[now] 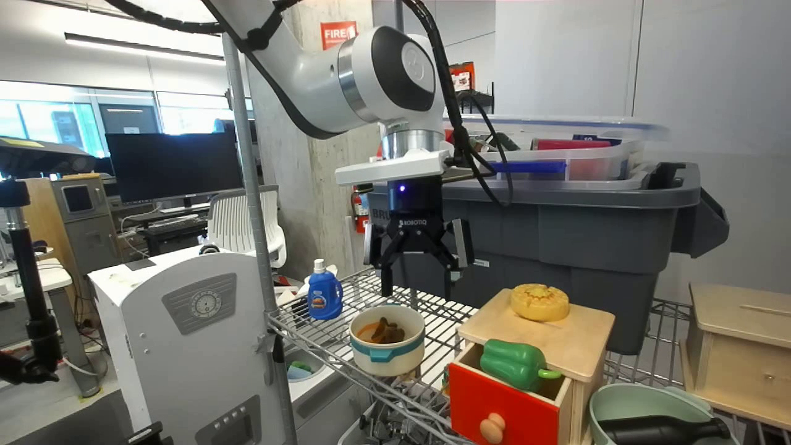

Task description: Pick up the green pepper plush toy and put it in the boy to the left, pick up the light green object and put it in the bowl to the right

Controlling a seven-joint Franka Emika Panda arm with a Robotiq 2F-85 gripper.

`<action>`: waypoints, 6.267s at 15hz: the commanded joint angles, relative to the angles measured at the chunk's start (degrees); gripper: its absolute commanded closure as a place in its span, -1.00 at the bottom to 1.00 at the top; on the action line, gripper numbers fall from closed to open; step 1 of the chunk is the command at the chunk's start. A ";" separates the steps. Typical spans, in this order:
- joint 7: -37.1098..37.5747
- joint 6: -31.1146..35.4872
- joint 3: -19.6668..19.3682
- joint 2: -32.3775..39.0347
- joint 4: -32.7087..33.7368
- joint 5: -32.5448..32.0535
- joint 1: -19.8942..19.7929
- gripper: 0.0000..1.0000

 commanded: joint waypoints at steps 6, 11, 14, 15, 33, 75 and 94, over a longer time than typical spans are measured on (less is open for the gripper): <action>-2.18 0.98 0.56 1.59 1.60 -7.04 1.25 -1.00; -5.95 3.34 2.50 2.87 2.44 -5.96 0.46 -1.00; -7.91 1.96 4.35 4.14 3.63 -3.17 -0.48 -1.00; -8.16 1.59 4.70 4.49 3.95 -2.50 -0.54 -1.00; -6.11 -1.15 2.46 6.87 4.98 -3.58 0.01 -1.00; -5.37 1.61 3.00 9.95 6.61 -3.63 1.06 -1.00; -4.89 1.99 2.47 11.85 8.47 -4.50 2.19 -1.00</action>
